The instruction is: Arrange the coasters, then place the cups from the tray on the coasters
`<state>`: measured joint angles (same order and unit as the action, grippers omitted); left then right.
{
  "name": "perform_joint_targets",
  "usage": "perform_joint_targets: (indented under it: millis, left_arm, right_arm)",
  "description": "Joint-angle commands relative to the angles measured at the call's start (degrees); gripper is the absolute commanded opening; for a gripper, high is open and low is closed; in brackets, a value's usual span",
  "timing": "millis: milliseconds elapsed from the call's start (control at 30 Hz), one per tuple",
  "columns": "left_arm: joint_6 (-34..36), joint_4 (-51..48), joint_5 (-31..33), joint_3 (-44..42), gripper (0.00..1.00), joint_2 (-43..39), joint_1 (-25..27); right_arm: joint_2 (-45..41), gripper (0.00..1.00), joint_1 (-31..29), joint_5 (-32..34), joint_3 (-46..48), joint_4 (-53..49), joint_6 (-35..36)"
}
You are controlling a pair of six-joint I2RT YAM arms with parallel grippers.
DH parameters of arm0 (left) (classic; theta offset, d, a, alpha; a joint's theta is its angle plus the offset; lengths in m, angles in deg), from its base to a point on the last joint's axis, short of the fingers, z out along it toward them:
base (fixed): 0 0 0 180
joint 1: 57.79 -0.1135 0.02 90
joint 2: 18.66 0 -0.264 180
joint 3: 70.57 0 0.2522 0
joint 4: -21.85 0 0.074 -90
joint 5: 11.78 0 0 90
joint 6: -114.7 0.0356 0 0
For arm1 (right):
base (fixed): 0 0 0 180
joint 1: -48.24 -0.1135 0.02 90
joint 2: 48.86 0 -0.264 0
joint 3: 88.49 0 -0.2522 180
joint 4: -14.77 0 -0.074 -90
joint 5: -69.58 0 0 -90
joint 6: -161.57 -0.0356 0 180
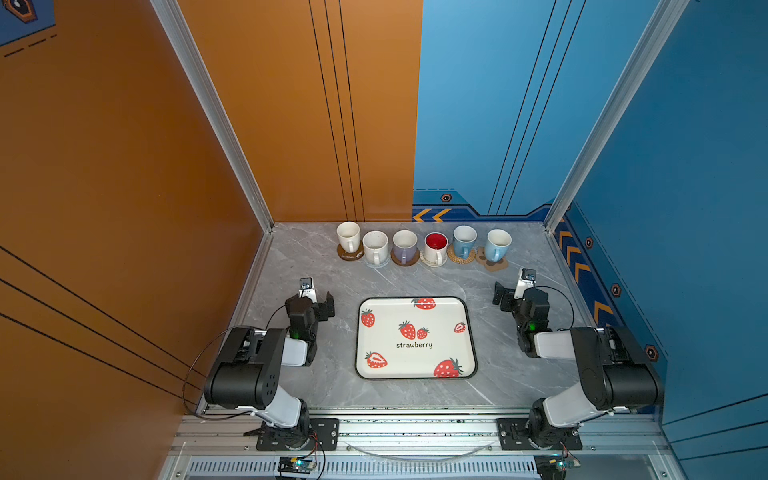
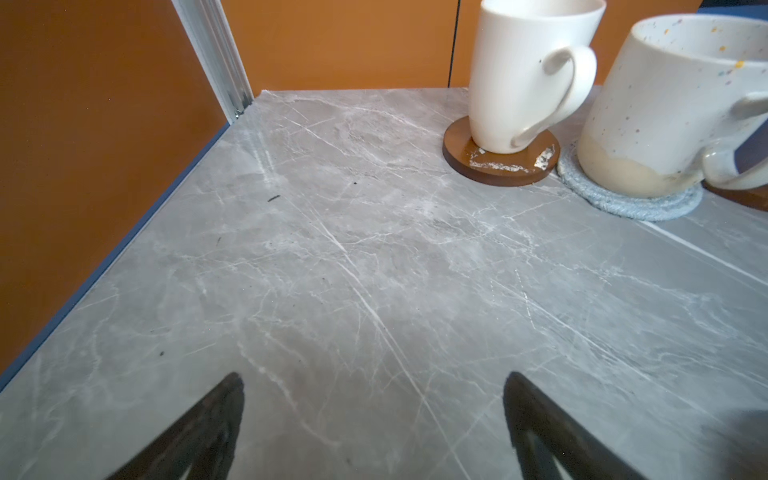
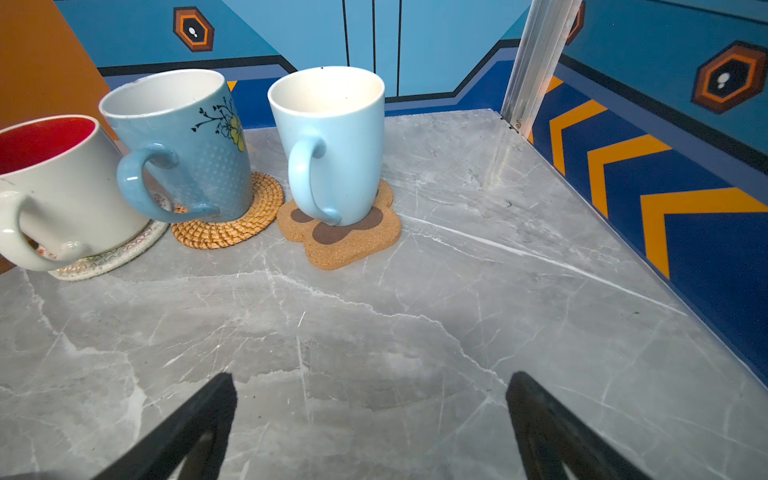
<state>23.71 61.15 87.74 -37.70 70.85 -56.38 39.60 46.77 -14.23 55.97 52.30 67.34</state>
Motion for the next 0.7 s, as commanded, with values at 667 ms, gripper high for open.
perform_joint_targets:
  millis: [667]
  left_arm:
    - [1.35,-0.32,-0.82,2.65,0.98,0.03,0.44]
  right_arm:
    - [0.07,1.00,0.25,-0.13,0.42,0.83,0.70]
